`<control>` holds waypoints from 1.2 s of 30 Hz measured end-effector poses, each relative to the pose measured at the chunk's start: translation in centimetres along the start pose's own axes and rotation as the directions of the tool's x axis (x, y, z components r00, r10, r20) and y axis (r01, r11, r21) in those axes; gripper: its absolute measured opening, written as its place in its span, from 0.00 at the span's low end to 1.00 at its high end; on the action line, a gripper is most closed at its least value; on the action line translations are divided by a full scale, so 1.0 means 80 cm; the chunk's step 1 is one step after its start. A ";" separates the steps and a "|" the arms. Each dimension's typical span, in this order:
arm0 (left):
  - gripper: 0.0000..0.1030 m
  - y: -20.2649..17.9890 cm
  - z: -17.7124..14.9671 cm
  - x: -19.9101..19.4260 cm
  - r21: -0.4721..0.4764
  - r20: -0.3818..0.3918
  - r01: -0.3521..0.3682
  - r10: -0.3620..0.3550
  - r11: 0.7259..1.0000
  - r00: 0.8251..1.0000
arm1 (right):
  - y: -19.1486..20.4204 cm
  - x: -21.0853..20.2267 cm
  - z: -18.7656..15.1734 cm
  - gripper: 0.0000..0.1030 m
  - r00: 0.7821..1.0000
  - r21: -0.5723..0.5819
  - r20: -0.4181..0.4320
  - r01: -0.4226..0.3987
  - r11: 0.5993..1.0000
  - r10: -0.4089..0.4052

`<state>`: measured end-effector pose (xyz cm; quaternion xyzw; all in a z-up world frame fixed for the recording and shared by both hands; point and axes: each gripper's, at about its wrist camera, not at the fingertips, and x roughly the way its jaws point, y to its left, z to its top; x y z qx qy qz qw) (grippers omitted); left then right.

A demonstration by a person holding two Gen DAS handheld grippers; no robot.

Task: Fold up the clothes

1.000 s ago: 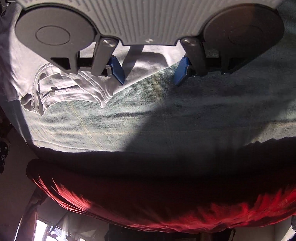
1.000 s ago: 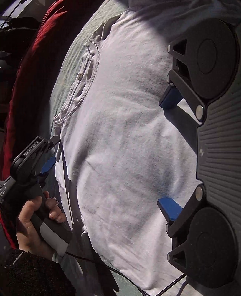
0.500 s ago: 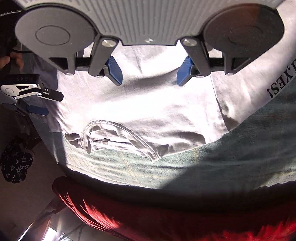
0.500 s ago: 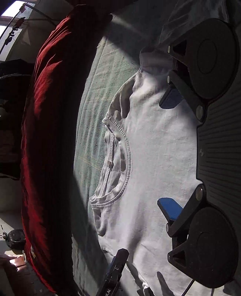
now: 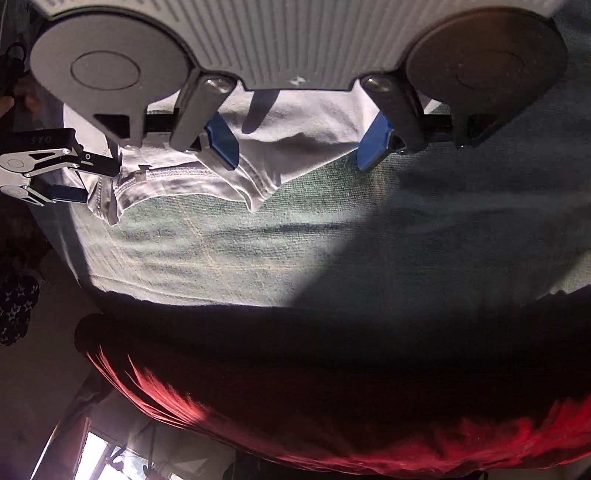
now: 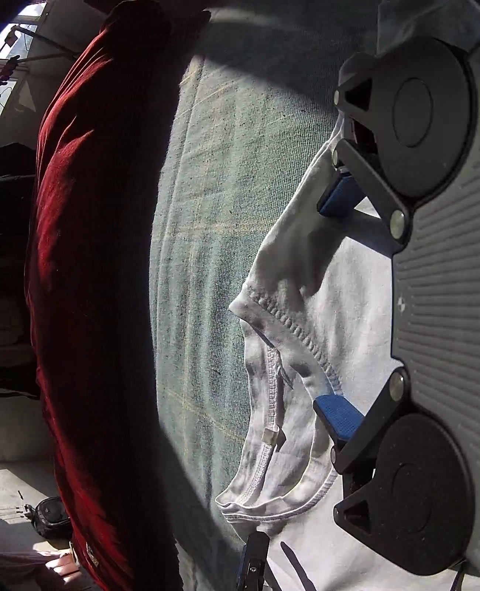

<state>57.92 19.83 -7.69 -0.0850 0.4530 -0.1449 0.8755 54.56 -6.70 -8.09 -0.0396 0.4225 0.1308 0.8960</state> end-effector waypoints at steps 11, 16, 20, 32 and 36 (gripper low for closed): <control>0.68 -0.026 -0.012 -0.093 0.037 -0.007 -0.006 0.006 0.999 1.000 | -0.011 -0.053 0.012 1.00 1.000 0.033 -0.009 -0.024 0.999 0.024; 0.68 -0.038 -0.078 -0.128 -0.027 -0.064 -0.009 0.007 1.000 0.998 | 0.009 -0.099 -0.038 1.00 0.994 0.081 -0.082 -0.059 0.995 0.065; 0.68 -0.038 -0.141 -0.125 -0.101 -0.130 -0.050 0.037 0.994 0.991 | 0.028 -0.116 -0.075 1.00 0.986 0.102 -0.144 -0.073 0.992 0.087; 0.69 -0.059 -0.208 -0.183 -0.151 -0.135 -0.050 0.029 0.987 0.990 | 0.059 -0.158 -0.122 1.00 0.974 0.087 -0.200 -0.092 0.992 0.108; 0.70 -0.049 -0.191 -0.207 -0.202 -0.008 -0.033 0.032 0.979 0.999 | 0.070 -0.165 -0.131 1.00 0.969 0.068 -0.212 -0.113 0.991 0.126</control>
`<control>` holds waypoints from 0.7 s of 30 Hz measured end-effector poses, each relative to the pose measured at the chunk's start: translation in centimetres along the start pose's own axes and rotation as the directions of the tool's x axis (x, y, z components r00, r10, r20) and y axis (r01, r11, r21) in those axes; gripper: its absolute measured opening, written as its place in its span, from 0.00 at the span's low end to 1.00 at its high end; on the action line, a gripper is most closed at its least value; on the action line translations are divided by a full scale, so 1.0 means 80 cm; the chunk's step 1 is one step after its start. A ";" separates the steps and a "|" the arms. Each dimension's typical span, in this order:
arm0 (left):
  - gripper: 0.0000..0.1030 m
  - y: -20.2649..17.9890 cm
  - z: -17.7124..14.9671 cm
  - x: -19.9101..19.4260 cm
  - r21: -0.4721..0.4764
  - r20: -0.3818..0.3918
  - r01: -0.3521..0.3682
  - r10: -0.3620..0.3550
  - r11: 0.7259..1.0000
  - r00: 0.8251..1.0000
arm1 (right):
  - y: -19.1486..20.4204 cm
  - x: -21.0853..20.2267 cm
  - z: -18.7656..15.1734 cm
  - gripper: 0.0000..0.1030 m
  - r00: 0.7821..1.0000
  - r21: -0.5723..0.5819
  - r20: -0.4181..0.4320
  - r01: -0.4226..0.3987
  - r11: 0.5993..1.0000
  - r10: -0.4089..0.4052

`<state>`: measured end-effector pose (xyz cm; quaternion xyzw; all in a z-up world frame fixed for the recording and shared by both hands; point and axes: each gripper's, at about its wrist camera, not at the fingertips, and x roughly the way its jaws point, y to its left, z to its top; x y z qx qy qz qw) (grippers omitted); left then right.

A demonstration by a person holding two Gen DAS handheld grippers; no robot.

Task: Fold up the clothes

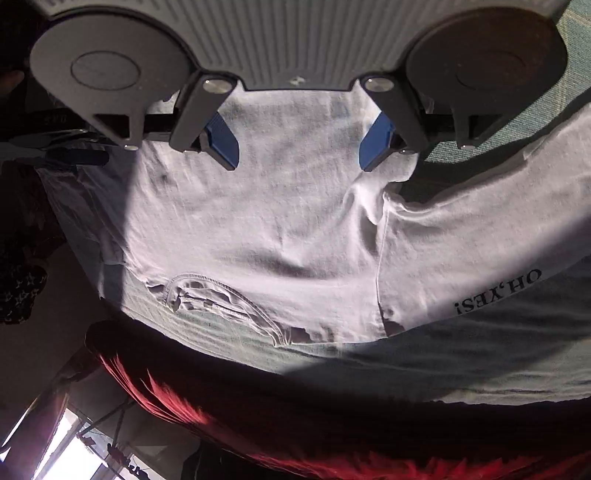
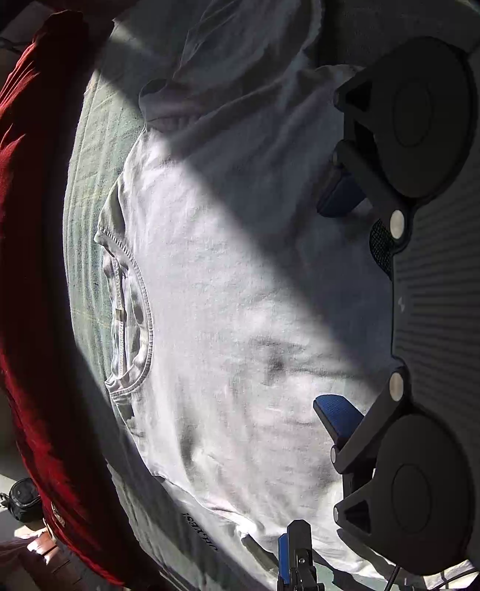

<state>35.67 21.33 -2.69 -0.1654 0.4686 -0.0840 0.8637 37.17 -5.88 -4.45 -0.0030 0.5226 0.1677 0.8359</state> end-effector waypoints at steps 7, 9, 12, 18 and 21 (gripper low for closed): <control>0.69 0.044 0.028 0.044 -0.158 0.013 0.026 -0.024 0.987 1.000 | 0.011 -0.002 -0.008 1.00 1.000 -0.030 -0.014 0.011 1.000 -0.011; 0.63 0.042 0.033 0.045 -0.066 0.037 -0.097 0.099 0.993 0.994 | 0.012 -0.002 -0.009 1.00 1.000 -0.034 -0.015 0.010 0.999 -0.011; 0.59 0.036 0.040 0.035 0.021 0.058 -0.192 0.191 0.981 0.980 | 0.011 -0.005 -0.010 1.00 1.000 -0.032 -0.012 0.010 0.999 -0.010; 0.65 0.011 0.029 0.002 0.025 0.078 -0.054 0.052 0.998 0.996 | 0.005 -0.006 -0.017 1.00 1.000 0.006 -0.016 -0.007 1.000 0.007; 0.67 0.005 0.010 0.021 0.050 0.001 -0.060 0.060 0.997 0.998 | 0.010 -0.002 -0.021 1.00 1.000 -0.008 -0.024 0.000 1.000 0.000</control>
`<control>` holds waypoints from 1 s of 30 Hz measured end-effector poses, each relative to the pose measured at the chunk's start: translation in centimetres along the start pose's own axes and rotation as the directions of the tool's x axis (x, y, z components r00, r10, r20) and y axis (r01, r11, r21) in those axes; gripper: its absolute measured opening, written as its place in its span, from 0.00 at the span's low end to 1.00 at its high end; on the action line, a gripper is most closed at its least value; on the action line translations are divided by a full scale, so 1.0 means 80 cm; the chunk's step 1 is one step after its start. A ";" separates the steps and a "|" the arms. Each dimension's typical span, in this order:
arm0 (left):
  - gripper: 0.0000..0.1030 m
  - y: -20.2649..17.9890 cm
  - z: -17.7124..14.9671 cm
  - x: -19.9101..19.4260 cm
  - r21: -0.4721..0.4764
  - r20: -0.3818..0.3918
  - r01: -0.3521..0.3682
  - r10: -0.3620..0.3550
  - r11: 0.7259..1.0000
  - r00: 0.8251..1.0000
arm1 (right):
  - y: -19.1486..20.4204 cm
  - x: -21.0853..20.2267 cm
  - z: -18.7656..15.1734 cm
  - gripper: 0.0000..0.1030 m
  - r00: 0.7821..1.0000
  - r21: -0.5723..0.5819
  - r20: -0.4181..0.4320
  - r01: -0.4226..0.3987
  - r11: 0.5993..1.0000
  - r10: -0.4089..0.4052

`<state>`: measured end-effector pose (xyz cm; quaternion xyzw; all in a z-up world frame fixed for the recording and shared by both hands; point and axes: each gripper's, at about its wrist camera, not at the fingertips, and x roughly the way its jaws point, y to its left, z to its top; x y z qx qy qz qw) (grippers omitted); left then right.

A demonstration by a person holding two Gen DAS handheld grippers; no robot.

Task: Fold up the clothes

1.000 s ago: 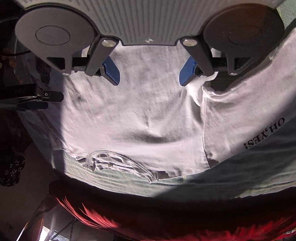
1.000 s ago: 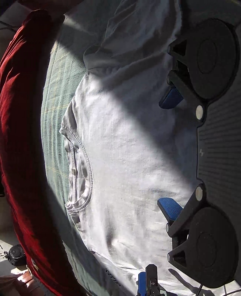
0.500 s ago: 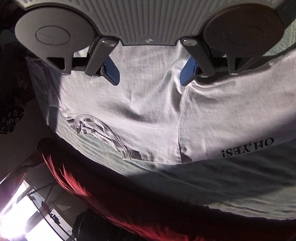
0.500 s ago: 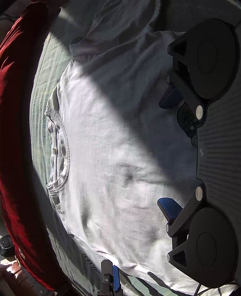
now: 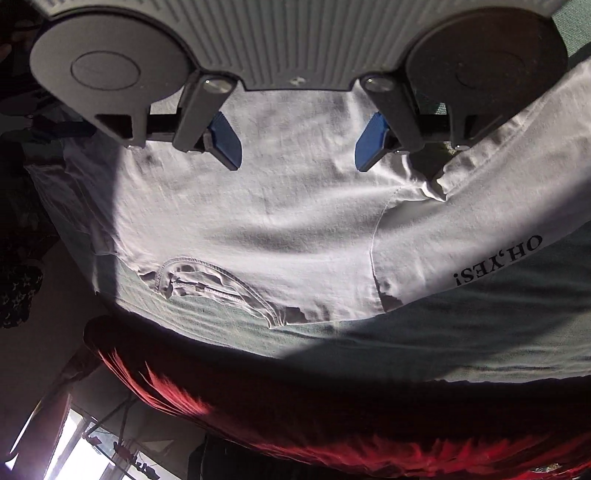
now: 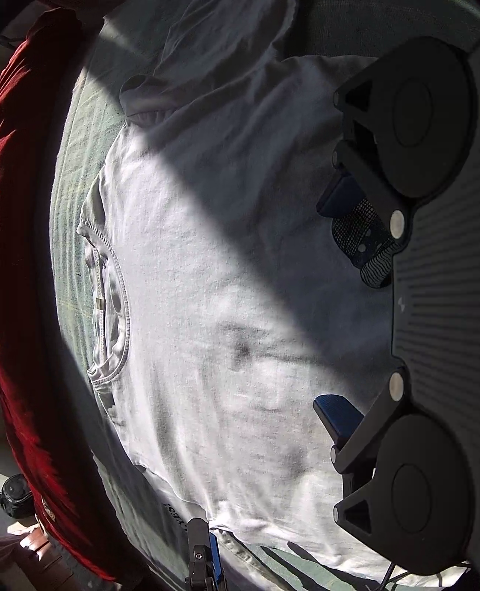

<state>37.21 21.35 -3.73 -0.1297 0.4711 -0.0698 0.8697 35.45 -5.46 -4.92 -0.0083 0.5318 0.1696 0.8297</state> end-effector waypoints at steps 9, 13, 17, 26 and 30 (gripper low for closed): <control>0.65 0.027 -0.033 -0.036 -0.106 -0.037 -0.014 0.010 0.994 0.999 | 0.017 0.016 -0.013 1.00 0.998 -0.146 -0.017 0.061 0.987 -0.064; 0.65 0.029 -0.014 -0.020 -0.088 0.027 0.009 -0.007 0.996 1.000 | 0.021 0.019 -0.013 1.00 0.996 -0.139 -0.010 0.089 0.986 -0.091; 0.65 0.038 -0.034 0.004 -0.153 -0.051 -0.008 0.000 0.988 0.999 | 0.026 0.021 -0.013 1.00 0.993 -0.150 -0.016 0.113 0.982 -0.117; 0.69 0.052 -0.015 -0.055 -0.071 0.072 -0.045 0.050 0.996 0.996 | 0.028 0.021 -0.014 1.00 0.992 -0.149 -0.009 0.122 0.981 -0.125; 0.69 0.088 0.016 -0.040 -0.133 0.111 -0.084 0.099 0.988 0.989 | 0.031 0.022 -0.014 1.00 0.990 -0.147 -0.009 0.136 0.980 -0.139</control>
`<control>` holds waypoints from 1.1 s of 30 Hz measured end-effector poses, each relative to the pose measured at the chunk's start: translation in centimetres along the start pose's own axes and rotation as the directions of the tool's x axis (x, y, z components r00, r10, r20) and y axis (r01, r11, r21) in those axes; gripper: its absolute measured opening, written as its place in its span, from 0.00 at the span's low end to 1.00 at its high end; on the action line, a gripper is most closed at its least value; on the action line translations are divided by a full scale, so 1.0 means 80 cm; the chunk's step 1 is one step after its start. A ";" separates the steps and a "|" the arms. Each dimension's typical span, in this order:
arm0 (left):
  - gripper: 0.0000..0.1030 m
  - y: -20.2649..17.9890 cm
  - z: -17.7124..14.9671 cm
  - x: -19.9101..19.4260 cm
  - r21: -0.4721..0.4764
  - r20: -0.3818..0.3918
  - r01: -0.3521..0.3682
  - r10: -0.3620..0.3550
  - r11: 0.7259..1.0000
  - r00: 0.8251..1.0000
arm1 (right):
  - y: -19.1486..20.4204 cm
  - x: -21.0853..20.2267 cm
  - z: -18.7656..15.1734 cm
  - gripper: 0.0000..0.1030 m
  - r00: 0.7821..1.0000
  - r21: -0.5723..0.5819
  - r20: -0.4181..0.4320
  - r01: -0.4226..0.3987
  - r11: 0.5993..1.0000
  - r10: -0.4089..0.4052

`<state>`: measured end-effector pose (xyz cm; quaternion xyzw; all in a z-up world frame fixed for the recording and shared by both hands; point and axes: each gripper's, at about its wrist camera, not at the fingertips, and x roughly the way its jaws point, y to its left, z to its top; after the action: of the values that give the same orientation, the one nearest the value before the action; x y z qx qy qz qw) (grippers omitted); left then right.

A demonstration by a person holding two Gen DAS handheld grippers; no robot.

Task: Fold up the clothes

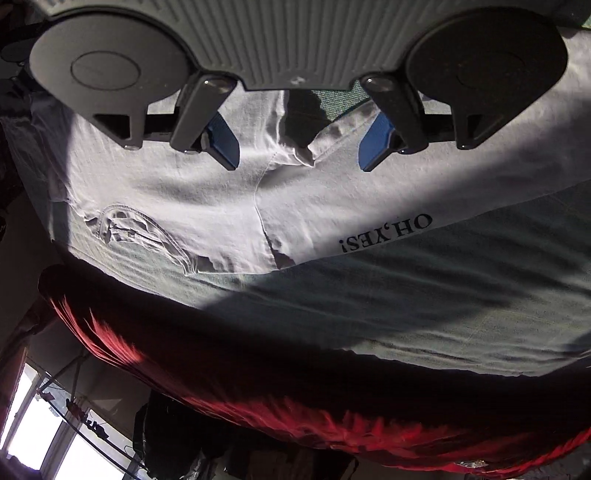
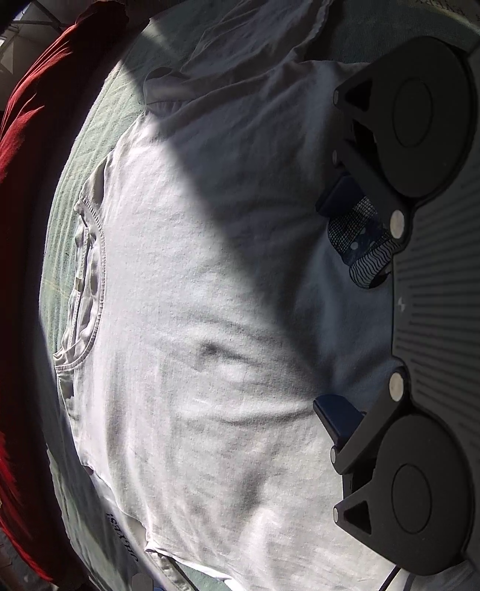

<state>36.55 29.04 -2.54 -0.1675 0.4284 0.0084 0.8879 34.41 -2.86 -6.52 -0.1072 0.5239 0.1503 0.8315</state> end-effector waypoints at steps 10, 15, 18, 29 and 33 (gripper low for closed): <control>0.69 0.008 -0.045 0.006 0.026 -0.190 0.059 -0.053 0.998 0.980 | 0.000 0.000 0.000 1.00 1.000 0.000 -0.001 0.005 1.000 -0.005; 0.69 0.003 -0.011 0.002 0.039 -0.069 0.079 -0.076 0.996 0.995 | 0.001 0.001 -0.001 1.00 1.000 0.005 0.004 0.011 1.000 -0.011; 0.69 -0.006 -0.001 0.019 0.046 -0.049 0.132 -0.130 0.990 0.990 | 0.003 0.001 0.000 1.00 1.000 0.009 0.005 0.021 1.000 -0.021; 0.69 -0.010 -0.018 0.005 0.129 -0.105 0.118 -0.105 0.984 0.989 | 0.003 0.001 -0.002 1.00 1.000 0.015 0.016 0.024 1.000 -0.024; 0.67 -0.025 0.013 0.021 0.160 -0.026 0.155 -0.152 0.975 0.988 | 0.004 0.001 -0.003 1.00 0.999 0.020 0.024 0.033 0.999 -0.033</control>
<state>38.69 27.24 -2.62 -0.1274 0.4195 -0.0962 0.8936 34.14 -2.60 -6.68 -0.1060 0.5134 0.1328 0.8412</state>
